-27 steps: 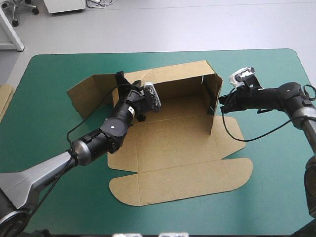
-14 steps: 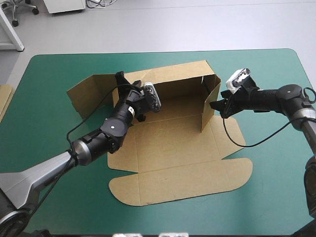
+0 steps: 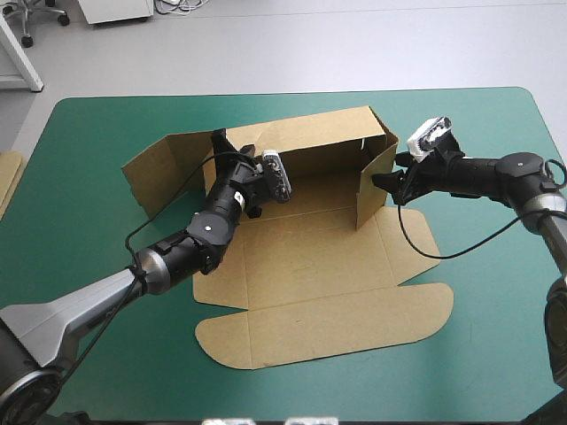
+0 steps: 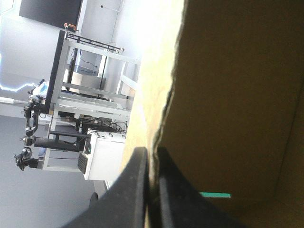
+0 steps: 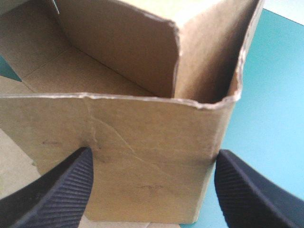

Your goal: Fold the box

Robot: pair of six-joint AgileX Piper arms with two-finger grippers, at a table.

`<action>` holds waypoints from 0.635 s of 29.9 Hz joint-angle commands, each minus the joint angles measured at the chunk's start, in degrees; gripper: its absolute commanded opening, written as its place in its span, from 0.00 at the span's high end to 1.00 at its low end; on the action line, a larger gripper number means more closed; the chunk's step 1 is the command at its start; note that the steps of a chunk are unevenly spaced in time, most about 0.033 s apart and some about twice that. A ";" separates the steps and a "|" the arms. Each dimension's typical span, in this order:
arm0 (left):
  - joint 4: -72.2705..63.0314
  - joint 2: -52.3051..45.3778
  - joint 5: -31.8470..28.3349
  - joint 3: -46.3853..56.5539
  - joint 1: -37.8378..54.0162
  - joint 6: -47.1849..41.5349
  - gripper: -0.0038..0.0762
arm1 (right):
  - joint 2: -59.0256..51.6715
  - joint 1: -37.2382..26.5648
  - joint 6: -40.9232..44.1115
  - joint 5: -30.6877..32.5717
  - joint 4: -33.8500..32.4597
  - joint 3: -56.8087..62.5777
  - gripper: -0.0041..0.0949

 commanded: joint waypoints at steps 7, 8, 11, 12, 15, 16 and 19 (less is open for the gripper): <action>3.44 0.12 -0.53 -1.17 -0.39 -1.39 0.96 | -0.39 -0.10 -5.52 1.38 9.67 -1.42 0.32; 3.44 0.22 -0.53 -1.17 -0.39 -1.39 0.96 | -0.39 -0.10 -6.12 1.38 10.25 -1.42 0.32; 3.44 0.34 -0.27 -1.28 -0.39 -1.39 0.96 | -0.39 0.74 -7.24 -0.01 10.80 -1.42 0.32; 3.44 0.34 -0.24 -1.28 -0.39 -1.39 0.96 | -0.39 1.35 -8.14 -0.42 10.80 -1.42 0.32; 3.54 0.34 -0.34 -1.28 -0.39 -1.63 0.96 | -0.39 3.30 -10.59 -1.52 11.46 -1.42 0.32; 3.54 0.34 -0.34 -1.28 -0.39 -1.62 0.96 | -0.39 3.91 -10.81 -2.55 11.46 -1.53 0.32; 3.54 0.34 -0.34 -1.35 -0.39 -1.62 0.96 | -0.39 4.53 -10.80 -5.42 11.92 -1.53 0.32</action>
